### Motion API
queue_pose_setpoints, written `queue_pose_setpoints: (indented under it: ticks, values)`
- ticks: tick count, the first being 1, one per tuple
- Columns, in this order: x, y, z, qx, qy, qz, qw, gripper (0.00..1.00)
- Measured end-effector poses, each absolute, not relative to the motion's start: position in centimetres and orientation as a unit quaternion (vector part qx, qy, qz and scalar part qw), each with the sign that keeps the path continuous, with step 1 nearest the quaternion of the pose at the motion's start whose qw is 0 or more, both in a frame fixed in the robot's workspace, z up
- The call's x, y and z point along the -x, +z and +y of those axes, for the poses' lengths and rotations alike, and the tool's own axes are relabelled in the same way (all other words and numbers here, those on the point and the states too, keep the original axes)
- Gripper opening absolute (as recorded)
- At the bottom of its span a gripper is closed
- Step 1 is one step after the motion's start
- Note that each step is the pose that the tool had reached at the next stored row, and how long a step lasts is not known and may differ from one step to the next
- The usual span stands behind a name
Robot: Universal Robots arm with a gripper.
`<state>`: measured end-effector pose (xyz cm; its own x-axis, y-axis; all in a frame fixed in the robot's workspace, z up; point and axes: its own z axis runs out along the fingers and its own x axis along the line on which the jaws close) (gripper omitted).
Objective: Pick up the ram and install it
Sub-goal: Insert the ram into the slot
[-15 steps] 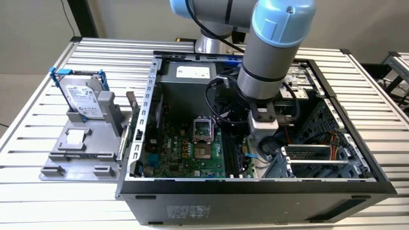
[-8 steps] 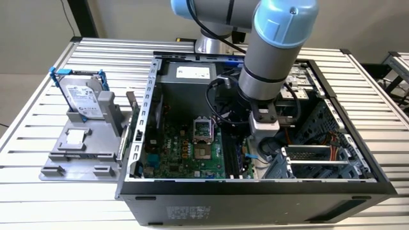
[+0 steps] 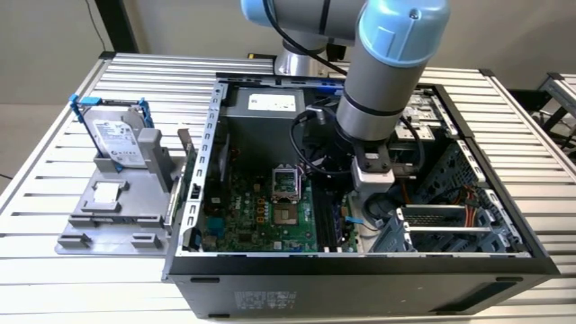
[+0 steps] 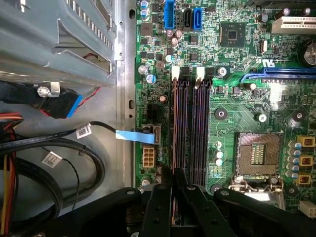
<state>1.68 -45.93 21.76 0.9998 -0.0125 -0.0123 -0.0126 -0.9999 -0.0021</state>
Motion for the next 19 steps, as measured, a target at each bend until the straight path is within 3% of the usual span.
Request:
queue_pose_setpoints:
  ticks: [5, 11, 19]
  values:
    - [-1.71, 22.81, -45.82, 1.000, 0.007, 0.006, -0.003, 0.00]
    - [-1.74, 22.87, -45.78, 1.000, 0.007, 0.006, -0.020, 0.00]
    - [-1.78, 22.09, -45.38, 1.000, 0.007, 0.006, -0.021, 0.00]
